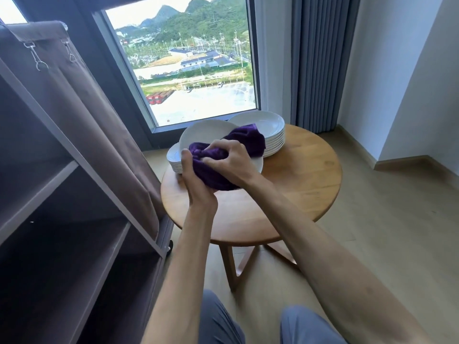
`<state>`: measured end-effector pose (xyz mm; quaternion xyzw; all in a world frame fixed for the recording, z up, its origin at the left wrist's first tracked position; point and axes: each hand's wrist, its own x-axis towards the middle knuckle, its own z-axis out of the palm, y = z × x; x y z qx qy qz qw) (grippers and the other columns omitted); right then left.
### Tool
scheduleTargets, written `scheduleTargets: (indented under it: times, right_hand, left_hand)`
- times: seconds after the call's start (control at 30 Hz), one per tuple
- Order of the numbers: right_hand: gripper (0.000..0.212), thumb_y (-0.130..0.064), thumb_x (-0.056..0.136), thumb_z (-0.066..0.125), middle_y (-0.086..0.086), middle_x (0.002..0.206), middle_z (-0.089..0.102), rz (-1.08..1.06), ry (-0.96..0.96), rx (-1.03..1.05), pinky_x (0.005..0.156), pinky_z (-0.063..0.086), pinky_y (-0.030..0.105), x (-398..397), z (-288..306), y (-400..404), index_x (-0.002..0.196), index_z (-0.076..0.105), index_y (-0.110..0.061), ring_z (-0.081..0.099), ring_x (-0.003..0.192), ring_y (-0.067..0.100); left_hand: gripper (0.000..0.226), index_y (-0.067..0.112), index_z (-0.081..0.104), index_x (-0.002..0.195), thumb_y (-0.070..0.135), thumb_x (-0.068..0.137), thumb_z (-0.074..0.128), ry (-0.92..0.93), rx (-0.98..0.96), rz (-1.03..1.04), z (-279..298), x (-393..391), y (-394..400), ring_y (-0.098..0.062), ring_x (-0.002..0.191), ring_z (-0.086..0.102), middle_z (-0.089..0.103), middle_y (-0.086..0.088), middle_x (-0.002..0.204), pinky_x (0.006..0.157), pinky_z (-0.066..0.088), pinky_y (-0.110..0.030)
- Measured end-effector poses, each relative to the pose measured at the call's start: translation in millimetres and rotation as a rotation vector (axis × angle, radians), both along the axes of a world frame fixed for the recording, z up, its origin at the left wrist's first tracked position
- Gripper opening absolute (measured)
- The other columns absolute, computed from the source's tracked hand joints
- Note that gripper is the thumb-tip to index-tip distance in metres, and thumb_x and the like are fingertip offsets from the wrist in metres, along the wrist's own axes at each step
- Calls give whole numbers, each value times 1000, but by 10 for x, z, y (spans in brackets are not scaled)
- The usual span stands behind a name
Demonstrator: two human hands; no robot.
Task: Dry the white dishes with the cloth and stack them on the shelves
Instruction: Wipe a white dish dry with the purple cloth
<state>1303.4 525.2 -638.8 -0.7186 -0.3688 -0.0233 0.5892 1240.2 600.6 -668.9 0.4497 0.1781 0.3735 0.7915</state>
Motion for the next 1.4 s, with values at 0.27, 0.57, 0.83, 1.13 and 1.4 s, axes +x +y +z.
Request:
scheduleTargets:
  times: [0.27, 0.57, 0.83, 1.13, 1.4]
  right_hand:
    - [10, -20, 73, 79, 5, 78, 69, -9, 136, -290, 74, 52, 33, 154, -172, -283, 80, 73, -17, 64, 77, 19]
    - [21, -21, 82, 74, 13, 99, 62, -560, 145, -32, 82, 44, 32, 339, -280, -119, 97, 68, -6, 59, 93, 30]
    - [15, -17, 85, 74, 5, 95, 74, -97, 224, 232, 87, 58, 44, 100, -62, -18, 98, 75, -11, 70, 89, 22]
    - [9, -17, 78, 78, 12, 81, 72, 74, 141, -241, 77, 55, 36, 140, -56, -281, 86, 77, -16, 69, 83, 25]
    - [21, -22, 74, 75, 10, 91, 68, -410, 50, -330, 76, 49, 33, 417, -233, -302, 90, 70, -10, 61, 87, 27]
  left_hand:
    - [42, 22, 55, 140, 44, 106, 43, -1, -79, 59, -122, -81, 65, -32, 112, 69, 73, -9, 122, 91, 60, -47]
    - [27, 51, 64, 120, 38, 102, 48, 12, 354, -32, -170, -183, -177, 0, 104, 67, 70, 26, 112, 81, 58, -24]
    - [28, 65, 68, 100, 63, 100, 41, 46, 222, -49, 24, -1, -305, -2, 101, 71, 74, 21, 109, 70, 60, -25]
    - [49, 29, 71, 118, 63, 102, 38, 42, -94, 23, -80, 12, -166, -23, 99, 75, 79, -4, 107, 73, 62, -35]
    - [55, 23, 54, 138, 56, 96, 54, 55, 150, 81, -81, -168, -111, -37, 128, 56, 59, -16, 138, 108, 44, -64]
